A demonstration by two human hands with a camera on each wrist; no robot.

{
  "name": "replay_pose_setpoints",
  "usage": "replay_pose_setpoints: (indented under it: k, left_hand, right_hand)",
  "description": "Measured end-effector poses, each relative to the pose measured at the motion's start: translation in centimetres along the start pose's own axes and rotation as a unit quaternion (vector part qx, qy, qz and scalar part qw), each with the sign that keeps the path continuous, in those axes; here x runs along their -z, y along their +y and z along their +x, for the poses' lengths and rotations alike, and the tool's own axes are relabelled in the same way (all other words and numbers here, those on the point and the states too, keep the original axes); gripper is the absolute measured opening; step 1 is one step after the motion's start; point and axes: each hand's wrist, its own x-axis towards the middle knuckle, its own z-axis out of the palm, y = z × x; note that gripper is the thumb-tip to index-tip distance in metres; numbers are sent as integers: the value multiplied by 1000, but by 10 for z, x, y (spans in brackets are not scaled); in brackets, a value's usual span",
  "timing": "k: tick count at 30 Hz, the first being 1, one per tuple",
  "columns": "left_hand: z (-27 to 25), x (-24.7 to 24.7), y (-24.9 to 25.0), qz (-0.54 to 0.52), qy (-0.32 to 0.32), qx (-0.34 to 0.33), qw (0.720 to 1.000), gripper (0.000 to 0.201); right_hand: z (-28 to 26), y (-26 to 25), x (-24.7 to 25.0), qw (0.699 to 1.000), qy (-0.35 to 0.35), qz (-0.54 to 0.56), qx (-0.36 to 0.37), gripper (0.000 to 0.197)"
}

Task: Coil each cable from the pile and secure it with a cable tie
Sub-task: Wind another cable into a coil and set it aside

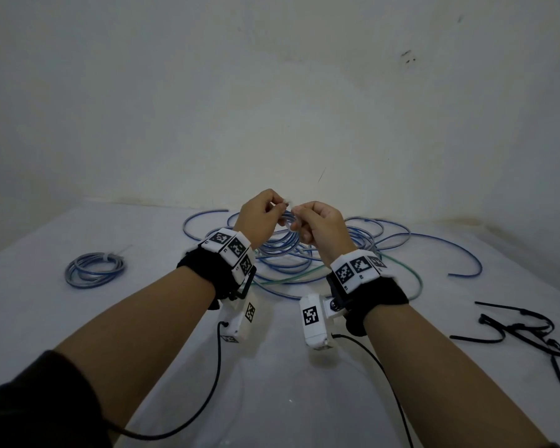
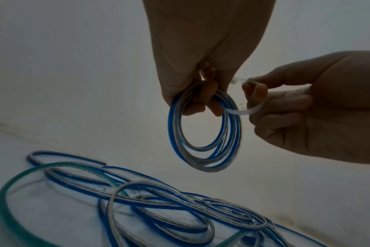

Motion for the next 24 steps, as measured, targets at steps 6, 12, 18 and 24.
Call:
replay_pose_setpoints:
  k: [6, 12, 18, 24]
  left_hand:
    - [-4, 1, 2, 15, -12, -3, 1000, 12]
    - [-8, 3, 5, 81, -32, -30, 996, 9]
    - [-12, 4, 4, 180, -27, -113, 977, 11]
    - [-15, 7, 5, 213, -47, -150, 964, 10]
  right_hand:
    - [-1, 0, 1, 1000, 2, 3, -6, 17]
    - [-2, 1, 1, 1000, 2, 7, -8, 19]
    - [-2, -1, -2, 1000, 18, 3, 4, 14]
    - [1, -2, -1, 1000, 9, 3, 16, 19]
